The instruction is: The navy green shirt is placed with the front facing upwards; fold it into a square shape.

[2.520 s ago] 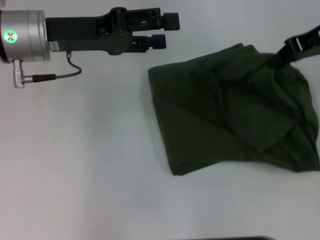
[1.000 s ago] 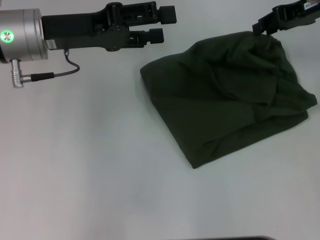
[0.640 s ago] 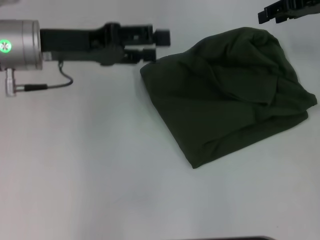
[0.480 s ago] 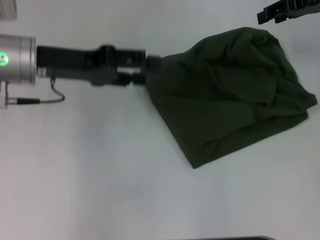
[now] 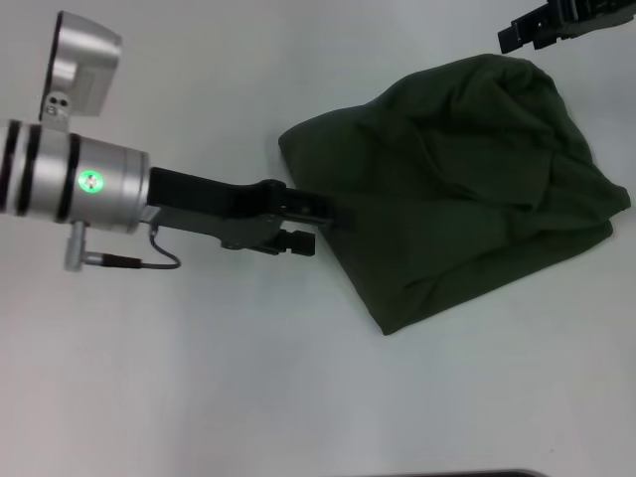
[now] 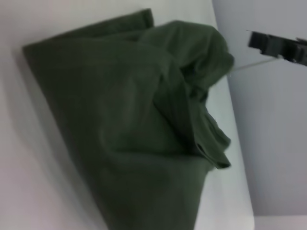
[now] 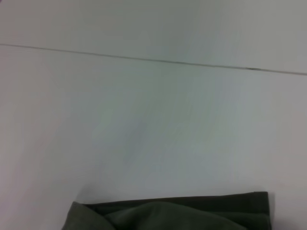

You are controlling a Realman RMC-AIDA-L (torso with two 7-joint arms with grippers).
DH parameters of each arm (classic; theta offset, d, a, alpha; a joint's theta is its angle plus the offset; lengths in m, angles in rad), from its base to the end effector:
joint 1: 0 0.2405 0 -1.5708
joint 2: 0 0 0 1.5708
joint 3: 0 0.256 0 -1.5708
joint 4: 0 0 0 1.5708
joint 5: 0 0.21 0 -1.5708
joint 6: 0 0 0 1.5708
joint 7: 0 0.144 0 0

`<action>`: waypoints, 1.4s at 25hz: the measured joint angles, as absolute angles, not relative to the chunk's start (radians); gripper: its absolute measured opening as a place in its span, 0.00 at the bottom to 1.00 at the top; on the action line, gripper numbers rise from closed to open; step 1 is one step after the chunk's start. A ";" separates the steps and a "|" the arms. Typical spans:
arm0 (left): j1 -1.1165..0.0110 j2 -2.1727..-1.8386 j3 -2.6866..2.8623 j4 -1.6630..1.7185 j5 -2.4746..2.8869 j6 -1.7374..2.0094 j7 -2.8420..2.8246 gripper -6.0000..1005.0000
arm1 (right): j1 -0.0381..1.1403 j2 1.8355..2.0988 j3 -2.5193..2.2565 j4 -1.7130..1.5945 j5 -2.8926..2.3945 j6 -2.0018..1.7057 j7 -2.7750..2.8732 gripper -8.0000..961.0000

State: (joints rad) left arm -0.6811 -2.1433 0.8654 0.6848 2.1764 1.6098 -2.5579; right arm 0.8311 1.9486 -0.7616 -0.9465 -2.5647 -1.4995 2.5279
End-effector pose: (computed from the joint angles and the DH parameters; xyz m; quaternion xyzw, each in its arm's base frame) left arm -0.2046 0.3291 -0.0518 0.7638 0.6289 0.1111 0.0935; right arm 0.2112 0.4265 0.0852 -0.8357 0.5037 0.0067 0.2185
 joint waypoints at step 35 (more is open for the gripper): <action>-0.839 -2.170 1.029 0.411 2.176 1.223 -2.536 0.80 | 0.829 1.950 -0.761 -0.940 -2.565 -1.499 2.508 0.58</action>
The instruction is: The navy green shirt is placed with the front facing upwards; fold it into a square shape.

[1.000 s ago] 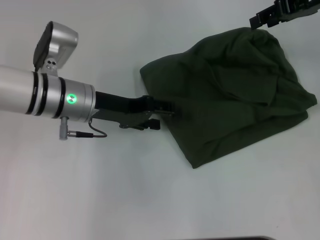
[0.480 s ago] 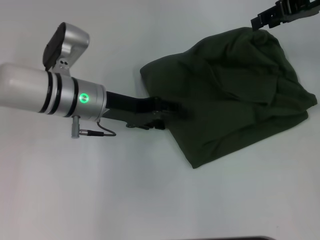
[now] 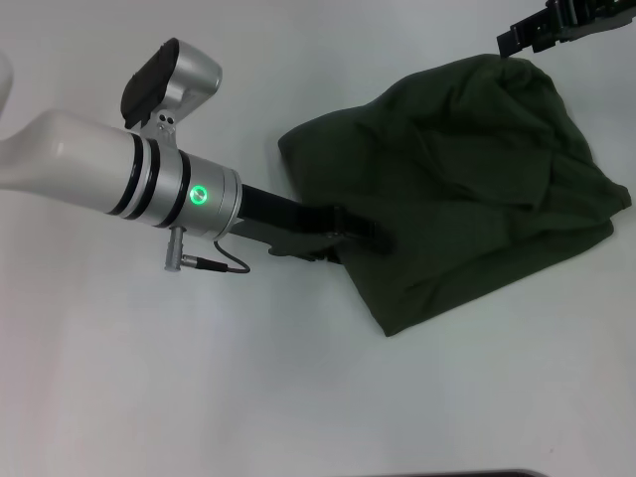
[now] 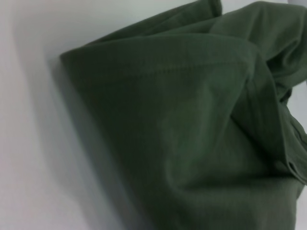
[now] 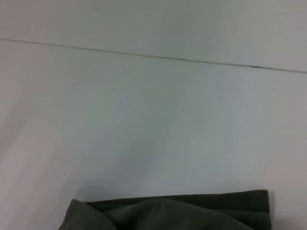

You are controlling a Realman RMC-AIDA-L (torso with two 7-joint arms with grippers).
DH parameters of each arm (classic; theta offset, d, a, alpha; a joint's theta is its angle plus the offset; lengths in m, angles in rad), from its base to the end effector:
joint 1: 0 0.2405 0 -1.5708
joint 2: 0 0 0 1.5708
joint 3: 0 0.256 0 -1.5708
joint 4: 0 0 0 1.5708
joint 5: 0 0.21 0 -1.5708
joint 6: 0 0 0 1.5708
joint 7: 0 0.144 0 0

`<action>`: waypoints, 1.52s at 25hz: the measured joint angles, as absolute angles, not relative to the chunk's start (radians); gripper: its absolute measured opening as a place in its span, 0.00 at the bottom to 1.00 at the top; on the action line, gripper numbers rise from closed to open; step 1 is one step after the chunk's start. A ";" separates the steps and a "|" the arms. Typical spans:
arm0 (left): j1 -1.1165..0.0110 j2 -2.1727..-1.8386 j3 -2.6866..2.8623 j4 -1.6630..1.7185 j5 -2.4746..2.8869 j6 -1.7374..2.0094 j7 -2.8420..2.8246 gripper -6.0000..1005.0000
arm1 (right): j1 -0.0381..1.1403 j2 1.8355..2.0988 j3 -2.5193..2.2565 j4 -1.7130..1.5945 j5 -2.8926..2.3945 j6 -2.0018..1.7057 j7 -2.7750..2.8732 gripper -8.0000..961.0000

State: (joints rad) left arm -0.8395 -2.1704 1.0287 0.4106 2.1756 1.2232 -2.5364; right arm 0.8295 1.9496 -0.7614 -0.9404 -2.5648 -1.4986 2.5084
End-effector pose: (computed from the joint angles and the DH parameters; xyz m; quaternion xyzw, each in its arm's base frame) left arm -0.1958 0.3463 -0.1201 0.7758 0.6287 0.0489 0.0191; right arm 0.2127 0.4257 0.0836 -0.8397 0.4981 0.0040 0.2163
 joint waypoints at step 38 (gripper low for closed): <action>-0.739 -2.024 1.024 0.572 2.154 1.313 -2.535 0.09 | 0.826 1.961 -0.758 -0.936 -2.565 -1.518 2.520 0.58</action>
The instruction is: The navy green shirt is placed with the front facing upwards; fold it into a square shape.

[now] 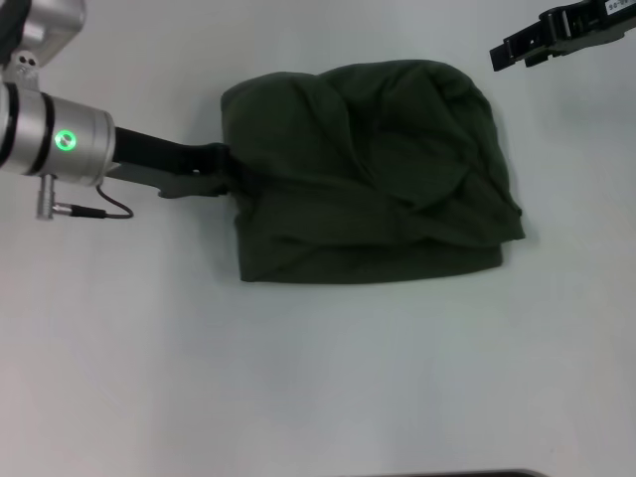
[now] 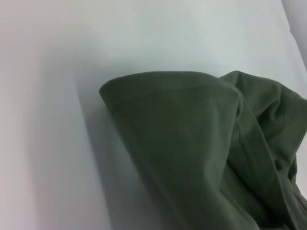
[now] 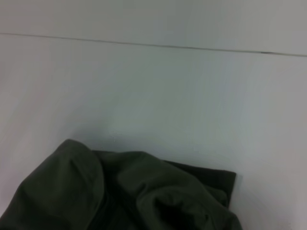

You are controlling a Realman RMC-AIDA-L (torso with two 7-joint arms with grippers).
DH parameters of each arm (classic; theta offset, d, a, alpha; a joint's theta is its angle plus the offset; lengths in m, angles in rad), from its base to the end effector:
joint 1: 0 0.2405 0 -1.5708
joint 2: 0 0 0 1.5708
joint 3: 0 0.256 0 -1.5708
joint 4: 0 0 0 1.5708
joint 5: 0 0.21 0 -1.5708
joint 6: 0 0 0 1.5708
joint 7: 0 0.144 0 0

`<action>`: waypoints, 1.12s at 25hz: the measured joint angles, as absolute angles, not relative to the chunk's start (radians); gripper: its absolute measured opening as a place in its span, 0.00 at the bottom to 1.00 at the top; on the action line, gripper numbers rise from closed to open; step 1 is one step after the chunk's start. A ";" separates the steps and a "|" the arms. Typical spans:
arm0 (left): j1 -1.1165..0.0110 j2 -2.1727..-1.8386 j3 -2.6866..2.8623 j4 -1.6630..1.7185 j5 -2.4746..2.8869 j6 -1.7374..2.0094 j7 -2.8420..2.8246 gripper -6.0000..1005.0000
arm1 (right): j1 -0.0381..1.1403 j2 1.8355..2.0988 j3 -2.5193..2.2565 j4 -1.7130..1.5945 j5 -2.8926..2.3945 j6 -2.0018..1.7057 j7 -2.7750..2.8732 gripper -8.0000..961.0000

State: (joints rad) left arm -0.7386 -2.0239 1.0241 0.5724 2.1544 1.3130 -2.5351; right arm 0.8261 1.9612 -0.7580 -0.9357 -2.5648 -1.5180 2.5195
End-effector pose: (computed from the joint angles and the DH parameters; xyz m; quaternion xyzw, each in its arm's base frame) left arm -0.2348 0.3753 -0.0375 -0.7835 -0.6152 -0.0700 0.0524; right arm 0.2134 0.4207 0.0768 -0.8372 0.5088 0.0030 0.2006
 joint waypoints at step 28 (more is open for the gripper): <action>-0.602 -2.048 0.742 0.934 2.251 1.531 -2.530 0.63 | 0.922 2.012 -0.813 -0.828 -2.417 -1.546 2.513 0.57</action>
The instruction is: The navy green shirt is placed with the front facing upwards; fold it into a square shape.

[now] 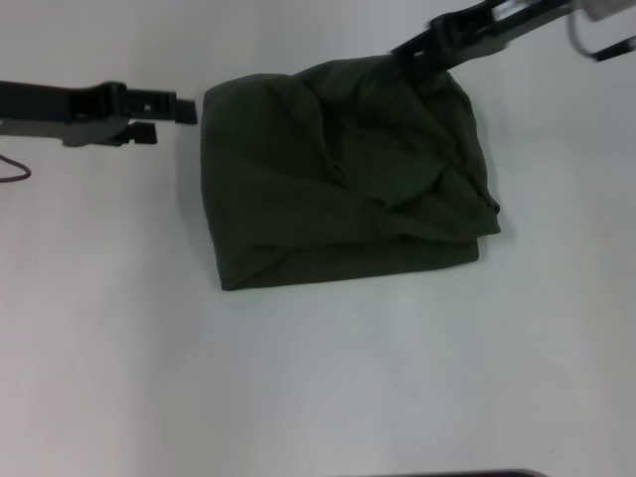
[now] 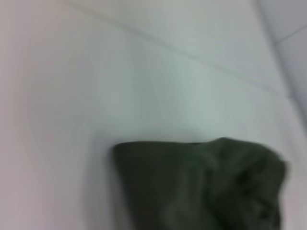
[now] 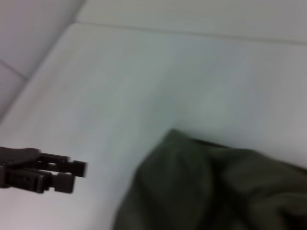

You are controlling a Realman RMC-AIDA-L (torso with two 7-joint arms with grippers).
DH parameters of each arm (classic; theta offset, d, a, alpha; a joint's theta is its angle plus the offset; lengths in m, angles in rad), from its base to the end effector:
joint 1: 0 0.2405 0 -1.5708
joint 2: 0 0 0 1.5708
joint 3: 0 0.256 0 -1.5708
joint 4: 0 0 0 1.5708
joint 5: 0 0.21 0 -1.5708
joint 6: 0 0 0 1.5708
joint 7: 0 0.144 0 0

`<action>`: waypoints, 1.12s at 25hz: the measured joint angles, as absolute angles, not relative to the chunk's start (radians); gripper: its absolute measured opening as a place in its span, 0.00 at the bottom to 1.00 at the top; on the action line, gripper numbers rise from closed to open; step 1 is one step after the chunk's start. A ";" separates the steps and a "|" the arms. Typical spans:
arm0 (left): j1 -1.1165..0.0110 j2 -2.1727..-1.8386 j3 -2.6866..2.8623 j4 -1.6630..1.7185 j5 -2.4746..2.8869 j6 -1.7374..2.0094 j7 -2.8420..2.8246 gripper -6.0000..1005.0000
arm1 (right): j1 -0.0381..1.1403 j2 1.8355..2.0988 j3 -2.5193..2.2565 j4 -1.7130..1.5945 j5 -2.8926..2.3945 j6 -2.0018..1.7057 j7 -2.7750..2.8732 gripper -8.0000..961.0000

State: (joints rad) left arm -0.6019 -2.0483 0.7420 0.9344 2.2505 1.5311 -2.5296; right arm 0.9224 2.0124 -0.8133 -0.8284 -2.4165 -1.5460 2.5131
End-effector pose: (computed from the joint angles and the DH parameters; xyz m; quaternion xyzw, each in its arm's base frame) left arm -0.2468 0.3678 0.0417 -0.7806 -0.5976 -0.1477 0.1084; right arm 0.1578 0.4186 0.0252 -0.8694 0.4845 0.0389 0.0889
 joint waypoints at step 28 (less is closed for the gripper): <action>-0.592 -2.057 0.628 0.930 2.036 1.644 -2.439 0.88 | 0.883 2.083 -0.992 -0.726 -2.484 -0.998 2.546 0.57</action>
State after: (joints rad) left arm -0.5922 -2.0571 0.6278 0.9296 2.0361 1.6437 -2.4387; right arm 0.8832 2.0827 -0.9917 -0.7255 -2.4839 -0.9977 2.5457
